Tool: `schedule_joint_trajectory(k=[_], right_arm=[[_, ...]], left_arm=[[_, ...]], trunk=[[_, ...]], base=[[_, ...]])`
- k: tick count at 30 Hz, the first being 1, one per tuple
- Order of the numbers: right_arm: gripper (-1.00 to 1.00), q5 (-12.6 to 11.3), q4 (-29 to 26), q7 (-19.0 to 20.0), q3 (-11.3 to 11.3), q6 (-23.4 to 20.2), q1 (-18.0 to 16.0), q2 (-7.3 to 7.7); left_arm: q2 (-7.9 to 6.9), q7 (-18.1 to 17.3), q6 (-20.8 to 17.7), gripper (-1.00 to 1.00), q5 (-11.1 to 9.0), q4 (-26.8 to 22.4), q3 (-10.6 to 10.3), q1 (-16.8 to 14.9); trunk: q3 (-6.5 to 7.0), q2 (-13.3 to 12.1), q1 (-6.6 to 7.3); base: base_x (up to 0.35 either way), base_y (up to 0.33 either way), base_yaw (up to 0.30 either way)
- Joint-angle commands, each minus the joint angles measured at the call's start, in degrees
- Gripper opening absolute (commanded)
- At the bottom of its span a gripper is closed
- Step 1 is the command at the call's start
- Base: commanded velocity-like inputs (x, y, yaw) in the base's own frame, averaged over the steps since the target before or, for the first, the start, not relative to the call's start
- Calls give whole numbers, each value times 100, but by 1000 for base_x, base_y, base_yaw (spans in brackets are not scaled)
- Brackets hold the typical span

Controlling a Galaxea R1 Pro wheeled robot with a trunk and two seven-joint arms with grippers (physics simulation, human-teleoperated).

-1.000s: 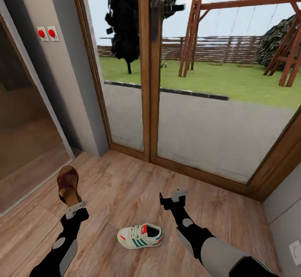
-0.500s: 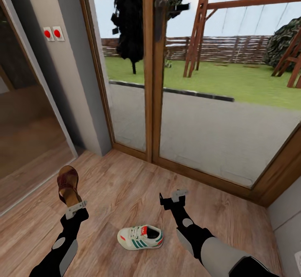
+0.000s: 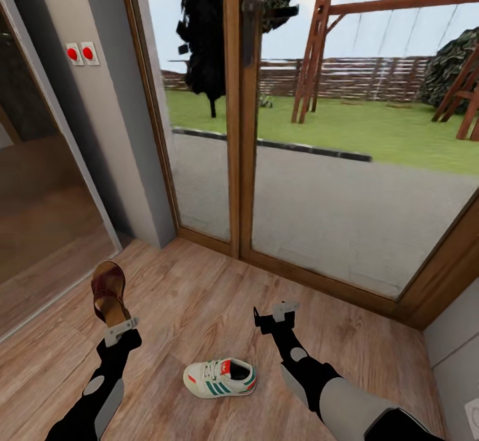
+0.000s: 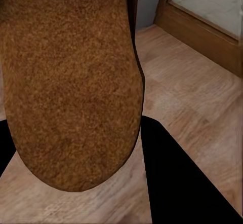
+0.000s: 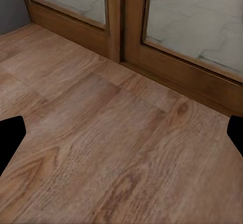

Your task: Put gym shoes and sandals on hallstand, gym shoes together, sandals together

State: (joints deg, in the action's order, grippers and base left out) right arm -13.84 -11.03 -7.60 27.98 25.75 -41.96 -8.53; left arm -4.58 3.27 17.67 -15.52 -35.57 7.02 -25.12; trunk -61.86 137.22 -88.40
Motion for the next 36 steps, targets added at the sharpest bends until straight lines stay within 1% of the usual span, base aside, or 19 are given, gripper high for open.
schedule_joint_trajectory(k=[1, 3, 5, 6, 7, 8, 10, 12, 14, 15, 17, 19, 21, 23, 25, 26, 28, 31, 36], right_arm=[[100, -40, 5, -31, 50, 18, -5, 0], [100, -40, 5, -28, 50, 18, -5, 0], [100, -36, 5, -23, 50, 18, -5, 0], [100, -32, 5, -18, 50, 18, -5, 2], [100, -27, 5, -16, 50, 18, -5, 4], [100, -20, 5, -15, 50, 18, -5, 11], [100, -16, -1, -14, 48, 18, -5, 24], [100, -14, -3, -9, 49, 18, -5, 36], [100, -7, 2, -6, 50, 18, -5, 41], [100, -3, 0, -2, 50, 18, -5, 42], [100, 56, -3, 2, 51, 18, -5, 45], [100, 167, -7, 3, 50, 18, -5, 46], [100, 351, -15, -1, 50, 18, -5, 45], [100, 467, -19, -3, 50, 18, -5, 44], [100, 509, -20, -8, 47, 18, -5, 44], [100, 527, -19, -10, 45, 18, -5, 47], [100, 542, -16, -11, 43, 18, -5, 50], [100, 553, -14, -13, 42, 18, -5, 52], [100, 550, -13, -19, 41, 18, -5, 50]], left_arm=[[-15, -8, 10, -100, -15, -76, -19, -2], [-37, -106, 2, -100, 16, -233, -51, 2], [-62, -294, -10, -100, 116, -388, -88, 5], [-82, -451, -24, -100, 206, -470, -95, 6], [-142, -715, -40, -100, 348, -582, -96, 2], [-266, -1019, -66, -100, 473, -727, -105, -3], [-502, -1501, -149, -100, 582, -924, -110, -10], [-765, -2082, -359, -100, 627, -1054, -92, -16], [-996, -2726, -688, -100, 649, -1122, -74, -19], [-1086, -3067, -883, -100, 658, -1140, -69, -38], [-1201, -3598, -1207, -100, 670, -1159, -64, -65], [-1249, -3857, -1375, -100, 675, -1171, -62, -80], [-1283, -4030, -1489, -100, 700, -1244, -70, -93], [-1286, -4095, -1542, -100, 818, -1407, -92, -87], [-1274, -4107, -1573, -100, 961, -1538, -102, -77], [-1262, -4108, -1609, -100, 1075, -1626, -99, -67], [-1250, -4101, -1657, -100, 1207, -1729, -76, -52], [-1245, -4082, -1696, -100, 1295, -1803, -33, -43], [-1243, -4067, -1707, -100, 1303, -1820, 48, -38]], trunk=[[-5, 2, 1], [-5, 2, 1], [-5, 2, 1], [-5, 2, 1], [-5, 2, 1], [-5, 2, 1], [-5, 2, 1], [-5, 2, 1], [-5, 2, 1], [-5, 2, 1], [-5, 2, 1], [-5, 2, 1], [-5, 2, 1], [-5, 2, 1], [-5, 2, 1], [-5, 2, 1], [-5, 2, 1], [-5, 2, 1], [-5, 2, 1]], base=[[0, 0, 0], [0, 0, 0], [0, 0, 0], [0, 0, 0], [0, 0, 0], [0, 0, 0], [0, 0, 0], [0, 0, 0], [0, 0, 0], [0, 0, 0], [0, 0, 0], [0, 0, 0], [0, 0, 0], [0, 0, 0], [0, 0, 0], [0, 0, 0], [0, 0, 0], [0, -26, 0], [0, -171, 23]])
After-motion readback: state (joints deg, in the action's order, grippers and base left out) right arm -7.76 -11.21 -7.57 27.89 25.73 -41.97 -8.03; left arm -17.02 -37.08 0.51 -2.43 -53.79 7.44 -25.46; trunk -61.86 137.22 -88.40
